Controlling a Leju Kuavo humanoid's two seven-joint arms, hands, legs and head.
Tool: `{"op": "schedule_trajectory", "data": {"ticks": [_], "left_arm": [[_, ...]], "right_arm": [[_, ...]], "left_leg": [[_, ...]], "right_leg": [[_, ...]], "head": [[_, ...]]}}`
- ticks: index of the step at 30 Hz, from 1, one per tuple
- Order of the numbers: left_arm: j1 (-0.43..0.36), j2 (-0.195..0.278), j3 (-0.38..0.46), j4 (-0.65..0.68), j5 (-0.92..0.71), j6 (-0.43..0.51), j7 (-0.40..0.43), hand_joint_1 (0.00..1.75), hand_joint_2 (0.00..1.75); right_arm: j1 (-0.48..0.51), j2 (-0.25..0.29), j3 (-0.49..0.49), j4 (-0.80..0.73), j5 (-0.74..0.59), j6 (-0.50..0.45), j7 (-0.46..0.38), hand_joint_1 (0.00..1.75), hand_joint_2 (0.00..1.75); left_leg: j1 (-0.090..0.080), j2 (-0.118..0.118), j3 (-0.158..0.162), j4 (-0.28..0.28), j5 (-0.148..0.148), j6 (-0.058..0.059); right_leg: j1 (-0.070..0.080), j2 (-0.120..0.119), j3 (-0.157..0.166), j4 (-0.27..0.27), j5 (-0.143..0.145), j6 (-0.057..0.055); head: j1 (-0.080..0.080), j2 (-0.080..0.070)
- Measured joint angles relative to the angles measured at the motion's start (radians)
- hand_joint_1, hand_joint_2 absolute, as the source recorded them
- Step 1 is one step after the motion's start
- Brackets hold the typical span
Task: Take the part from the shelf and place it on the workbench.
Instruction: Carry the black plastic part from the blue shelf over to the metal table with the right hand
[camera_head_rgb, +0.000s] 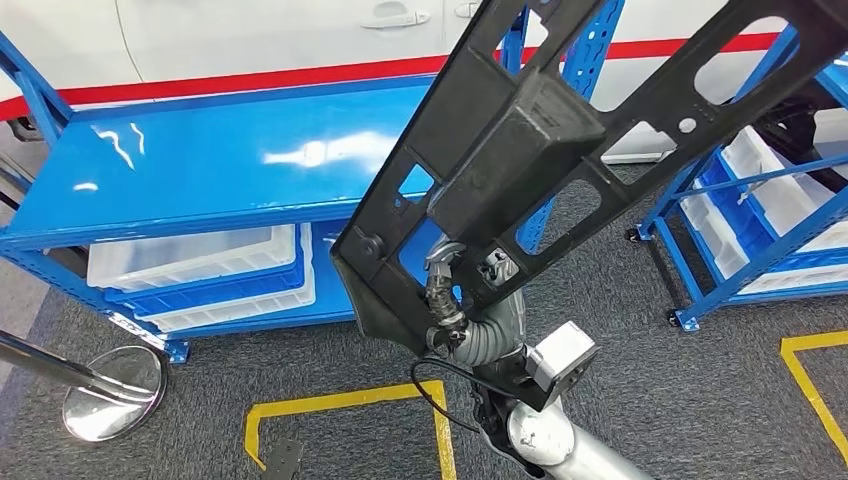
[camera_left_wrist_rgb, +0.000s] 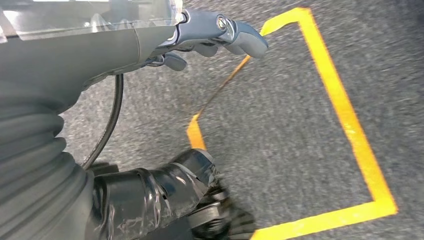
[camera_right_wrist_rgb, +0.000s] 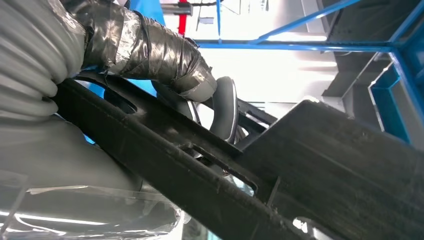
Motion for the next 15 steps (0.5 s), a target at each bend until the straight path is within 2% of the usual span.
{"op": "schedule_trajectory", "data": {"ticks": [1,2,3,4,5,6,7,8,9,10,11,12,13,14,15], "left_arm": [[0.0,0.0,0.0,0.0,0.0,0.0,0.002,0.0,1.75],[-0.001,0.0,0.0,0.0,0.0,0.0,0.003,0.0,1.75],[0.0,0.0,0.0,0.0,0.0,-0.001,0.005,0.0,1.75],[0.0,0.0,0.0,0.0,0.001,-0.001,0.006,0.0,1.75],[0.002,0.0,0.0,0.0,0.002,-0.002,0.007,0.0,1.75],[0.004,0.0,0.0,0.0,0.002,-0.003,0.009,0.0,1.75],[0.007,0.0,0.0,0.0,0.003,-0.003,0.01,0.0,1.75],[0.009,0.0,0.0,0.0,0.004,-0.004,0.011,0.0,1.75],[0.011,0.0,0.0,0.0,0.004,-0.004,0.011,0.0,1.75],[0.012,0.0,0.0,0.0,0.005,-0.005,0.012,0.0,1.75],[0.012,0.0,0.0,0.0,0.004,-0.005,0.012,0.0,1.75],[0.013,0.0,0.0,0.0,0.004,-0.006,0.012,0.0,1.75],[0.013,-0.001,0.0,0.0,0.004,-0.006,0.012,0.0,1.75],[0.014,-0.001,0.0,0.0,0.005,-0.006,0.013,0.0,1.75],[0.015,-0.001,0.0,0.0,0.006,-0.006,0.013,0.0,1.75]], "right_arm": [[0.004,0.0,0.0,0.0,-0.008,0.0,-0.006,1.75,1.75],[0.008,0.0,0.0,0.0,-0.016,0.0,-0.013,1.75,1.75],[0.013,0.0,0.0,0.0,-0.025,0.0,-0.02,1.75,1.75],[0.018,0.0,0.0,0.0,-0.033,0.0,-0.027,1.75,1.75],[0.022,0.0,0.0,0.001,-0.04,0.0,-0.032,1.75,1.75],[0.026,0.0,0.0,0.001,-0.044,0.0,-0.035,1.75,1.75],[0.03,-0.001,0.0,0.002,-0.047,0.0,-0.038,1.75,1.75],[0.033,-0.001,0.0,0.004,-0.048,0.0,-0.04,1.75,1.75],[0.037,-0.002,0.0,0.005,-0.049,0.0,-0.041,1.75,1.75],[0.04,-0.002,0.0,0.006,-0.05,0.0,-0.042,1.75,1.75],[0.042,-0.002,0.0,0.007,-0.051,0.0,-0.043,1.75,1.75],[0.043,-0.002,0.0,0.008,-0.051,0.0,-0.043,1.75,1.75],[0.045,-0.003,0.0,0.008,-0.052,0.001,-0.043,1.75,1.75],[0.046,-0.003,0.0,0.009,-0.053,0.002,-0.044,1.75,1.75],[0.048,-0.003,0.0,0.01,-0.054,0.004,-0.044,1.75,1.75]], "left_leg": [[-0.001,-0.001,0.059,-0.073,0.011,0.007],[-0.004,-0.001,0.12,-0.159,0.002,0.013],[-0.007,-0.003,0.163,-0.225,-0.011,0.018],[-0.011,-0.004,0.189,-0.27,-0.023,0.023],[-0.015,-0.004,0.194,-0.29,-0.02,0.027],[-0.013,-0.003,0.186,-0.294,-0.005,0.032],[-0.012,-0.001,0.18,-0.302,0.01,0.038],[-0.01,0.002,0.17,-0.308,0.026,0.046],[-0.008,0.004,0.156,-0.311,0.04,0.052],[-0.009,0.005,0.139,-0.308,0.053,0.057],[-0.01,0.006,0.119,-0.304,0.065,0.06],[-0.011,0.006,0.1,-0.299,0.076,0.059],[-0.012,0.006,0.083,-0.294,0.085,0.059],[-0.012,0.006,0.066,-0.287,0.093,0.057],[-0.011,0.006,0.049,-0.279,0.099,0.056]], "right_leg": [[0.001,0.001,-0.01,0.0,0.011,0.003],[0.001,0.001,-0.017,-0.001,0.021,0.007],[0.0,0.0,-0.018,-0.005,0.032,0.013],[-0.001,-0.001,-0.017,-0.011,0.043,0.019],[-0.003,-0.001,-0.015,-0.021,0.057,0.026],[-0.004,-0.001,-0.015,-0.028,0.063,0.032],[-0.003,-0.001,-0.02,-0.026,0.053,0.037],[-0.002,0.0,-0.028,-0.008,0.021,0.039],[-0.001,0.001,-0.038,0.031,-0.032,0.039],[0.0,0.001,-0.05,0.087,-0.09,0.039],[0.001,0.001,-0.06,0.152,-0.135,0.04],[0.002,0.002,-0.065,0.209,-0.157,0.041],[0.002,0.002,-0.066,0.25,-0.157,0.042],[0.002,0.002,-0.058,0.269,-0.136,0.042],[0.002,0.001,-0.038,0.262,-0.106,0.043]], "head": [[0.0,0.0],[0.0,0.0],[0.001,0.0],[0.001,0.0],[0.0,0.0],[0.0,0.0],[0.0,0.0],[0.003,0.0],[0.006,0.0],[0.008,0.0],[0.009,0.0],[0.01,0.0],[0.01,0.0],[0.01,0.0],[0.01,0.0]]}}
